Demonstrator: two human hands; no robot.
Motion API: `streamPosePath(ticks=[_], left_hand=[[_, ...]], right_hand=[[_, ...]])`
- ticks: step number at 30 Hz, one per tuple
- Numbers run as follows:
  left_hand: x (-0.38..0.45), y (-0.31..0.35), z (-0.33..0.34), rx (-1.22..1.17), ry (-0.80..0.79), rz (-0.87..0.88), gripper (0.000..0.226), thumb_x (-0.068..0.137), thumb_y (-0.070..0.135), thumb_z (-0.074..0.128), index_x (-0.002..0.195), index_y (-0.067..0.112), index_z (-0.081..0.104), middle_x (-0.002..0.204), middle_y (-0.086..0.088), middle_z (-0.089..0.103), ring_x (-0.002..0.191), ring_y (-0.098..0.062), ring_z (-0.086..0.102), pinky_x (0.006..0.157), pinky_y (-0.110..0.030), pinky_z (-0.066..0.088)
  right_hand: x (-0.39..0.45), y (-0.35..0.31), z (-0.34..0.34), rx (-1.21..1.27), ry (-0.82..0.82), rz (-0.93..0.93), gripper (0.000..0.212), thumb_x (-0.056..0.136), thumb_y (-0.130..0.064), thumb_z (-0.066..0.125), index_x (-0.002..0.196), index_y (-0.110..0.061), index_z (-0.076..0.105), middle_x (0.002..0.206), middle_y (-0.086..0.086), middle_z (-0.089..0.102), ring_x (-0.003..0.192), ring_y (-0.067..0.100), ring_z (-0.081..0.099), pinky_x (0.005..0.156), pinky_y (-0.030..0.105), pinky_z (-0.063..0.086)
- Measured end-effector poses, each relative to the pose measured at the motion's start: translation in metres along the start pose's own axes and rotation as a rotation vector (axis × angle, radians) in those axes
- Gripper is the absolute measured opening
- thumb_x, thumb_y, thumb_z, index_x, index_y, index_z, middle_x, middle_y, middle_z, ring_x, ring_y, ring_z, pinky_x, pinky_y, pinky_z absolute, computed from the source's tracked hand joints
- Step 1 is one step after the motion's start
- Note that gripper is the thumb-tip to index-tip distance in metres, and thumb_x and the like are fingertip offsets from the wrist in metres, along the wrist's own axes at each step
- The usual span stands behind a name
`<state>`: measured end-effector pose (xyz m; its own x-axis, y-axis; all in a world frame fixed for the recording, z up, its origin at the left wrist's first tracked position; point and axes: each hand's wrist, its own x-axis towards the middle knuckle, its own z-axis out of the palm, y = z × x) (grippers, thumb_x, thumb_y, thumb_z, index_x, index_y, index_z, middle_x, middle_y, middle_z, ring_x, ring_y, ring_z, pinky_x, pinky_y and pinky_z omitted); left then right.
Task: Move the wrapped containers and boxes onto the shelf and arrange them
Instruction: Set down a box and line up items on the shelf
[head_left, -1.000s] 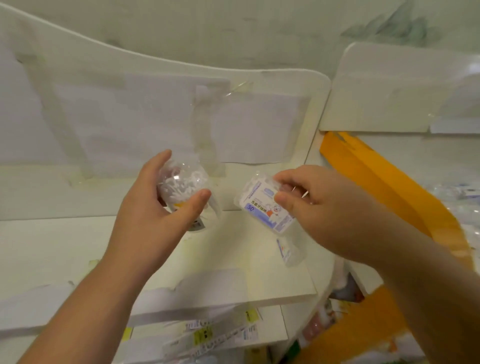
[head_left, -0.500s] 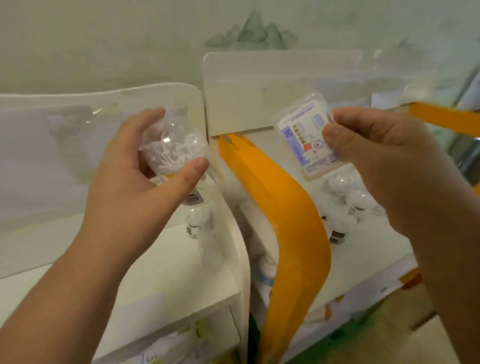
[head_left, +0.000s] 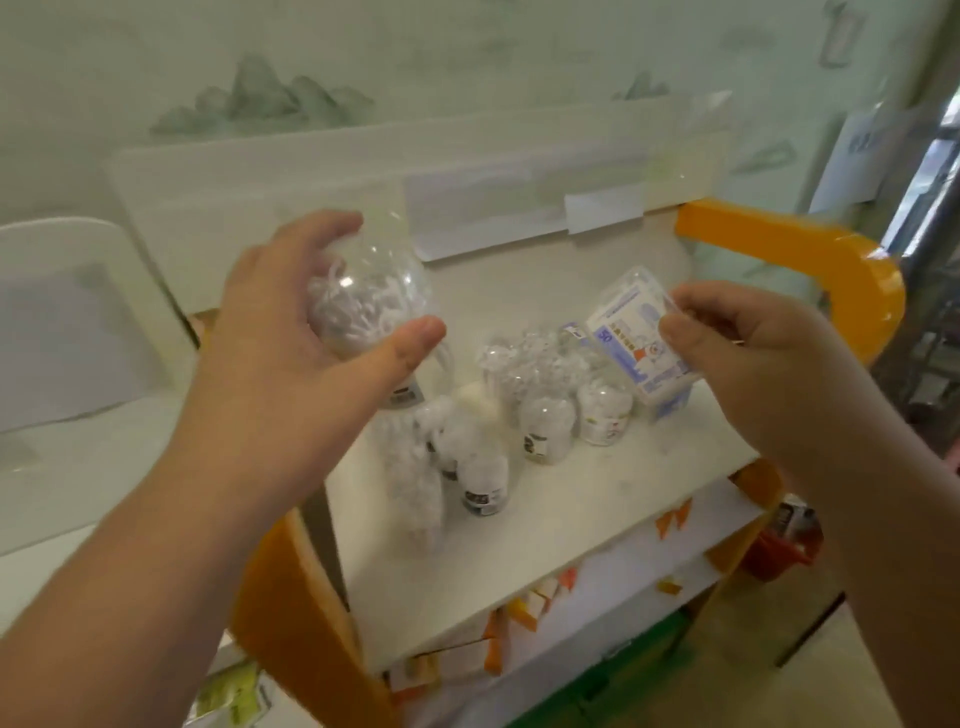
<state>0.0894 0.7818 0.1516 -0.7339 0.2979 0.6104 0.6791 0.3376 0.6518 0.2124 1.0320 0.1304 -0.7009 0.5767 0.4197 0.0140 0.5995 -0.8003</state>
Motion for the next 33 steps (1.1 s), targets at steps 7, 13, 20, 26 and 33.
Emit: streamPosePath(ticks=[7, 13, 20, 26, 33], left_hand=[[-0.024, 0.027, 0.101, 0.101, -0.025, -0.154, 0.069, 0.068, 0.057, 0.078, 0.126, 0.054, 0.042, 0.131, 0.013, 0.049, 0.116, -0.012, 0.054, 0.096, -0.038, 0.049], [-0.029, 0.027, 0.143, 0.122, -0.047, -0.255, 0.069, 0.063, 0.053, 0.082, 0.118, 0.051, 0.041, 0.126, 0.01, 0.049, 0.108, -0.013, 0.057, 0.091, -0.038, 0.051], [-0.015, 0.014, 0.188, 0.117, -0.115, -0.219, 0.069, 0.065, 0.046, 0.084, 0.119, 0.047, 0.041, 0.122, 0.011, 0.045, 0.107, -0.004, 0.05, 0.089, -0.025, 0.043], [0.003, 0.005, 0.236, 0.037, -0.216, -0.137, 0.069, 0.067, 0.039, 0.083, 0.123, 0.042, 0.044, 0.124, 0.013, 0.042, 0.107, -0.003, 0.049, 0.087, -0.014, 0.036], [0.018, 0.007, 0.279, 0.039, -0.181, -0.16, 0.07, 0.066, 0.041, 0.082, 0.124, 0.043, 0.044, 0.127, 0.01, 0.046, 0.108, -0.008, 0.055, 0.096, -0.03, 0.046]], right_hand=[[0.038, 0.099, -0.056, -0.243, -0.108, -0.039, 0.03, 0.096, -0.027, 0.058, 0.125, -0.023, 0.061, 0.09, -0.018, 0.052, 0.082, 0.001, 0.051, 0.063, 0.01, 0.038], [0.058, 0.153, -0.07, -0.299, -0.22, 0.001, 0.032, 0.095, -0.027, 0.059, 0.128, -0.025, 0.059, 0.107, -0.011, 0.054, 0.101, 0.007, 0.051, 0.082, 0.027, 0.039], [0.076, 0.18, -0.076, -0.377, -0.259, 0.064, 0.03, 0.098, -0.024, 0.056, 0.127, -0.023, 0.059, 0.117, -0.004, 0.056, 0.104, 0.012, 0.052, 0.086, 0.034, 0.048], [0.092, 0.205, -0.084, -0.528, -0.217, 0.062, 0.031, 0.099, -0.024, 0.052, 0.13, -0.023, 0.057, 0.12, -0.001, 0.055, 0.107, 0.022, 0.054, 0.086, 0.043, 0.053], [0.145, 0.274, -0.068, -0.718, -0.203, -0.126, 0.036, 0.088, -0.005, 0.06, 0.122, -0.016, 0.061, 0.12, 0.007, 0.048, 0.106, 0.028, 0.04, 0.083, 0.041, 0.047]])
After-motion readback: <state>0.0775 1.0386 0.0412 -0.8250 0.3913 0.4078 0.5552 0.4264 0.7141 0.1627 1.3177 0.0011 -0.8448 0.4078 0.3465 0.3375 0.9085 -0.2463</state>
